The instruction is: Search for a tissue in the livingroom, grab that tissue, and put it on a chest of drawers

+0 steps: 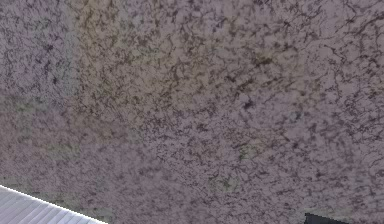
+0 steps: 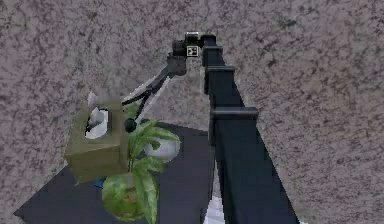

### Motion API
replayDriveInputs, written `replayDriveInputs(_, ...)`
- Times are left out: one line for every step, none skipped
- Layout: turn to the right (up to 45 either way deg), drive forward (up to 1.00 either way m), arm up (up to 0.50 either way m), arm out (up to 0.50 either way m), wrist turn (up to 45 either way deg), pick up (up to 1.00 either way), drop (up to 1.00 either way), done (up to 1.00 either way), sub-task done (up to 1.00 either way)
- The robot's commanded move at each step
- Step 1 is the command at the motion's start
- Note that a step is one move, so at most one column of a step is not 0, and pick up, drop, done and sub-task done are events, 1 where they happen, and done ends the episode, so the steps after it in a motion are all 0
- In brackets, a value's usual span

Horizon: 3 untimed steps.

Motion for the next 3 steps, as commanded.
replayDriveInputs(0.0, 0.00, 0.00, 0.00, 45.0, 0.00, 0.00, 0.00, 0.00)
replayDriveInputs(0.0, 0.00, 0.00, 0.00, 33.0, 0.00, 0.00, 0.00, 0.00)
replayDriveInputs(0.0, 0.00, -0.10, 0.00, 0.0, 0.00, 0.00, 0.00, 0.00)
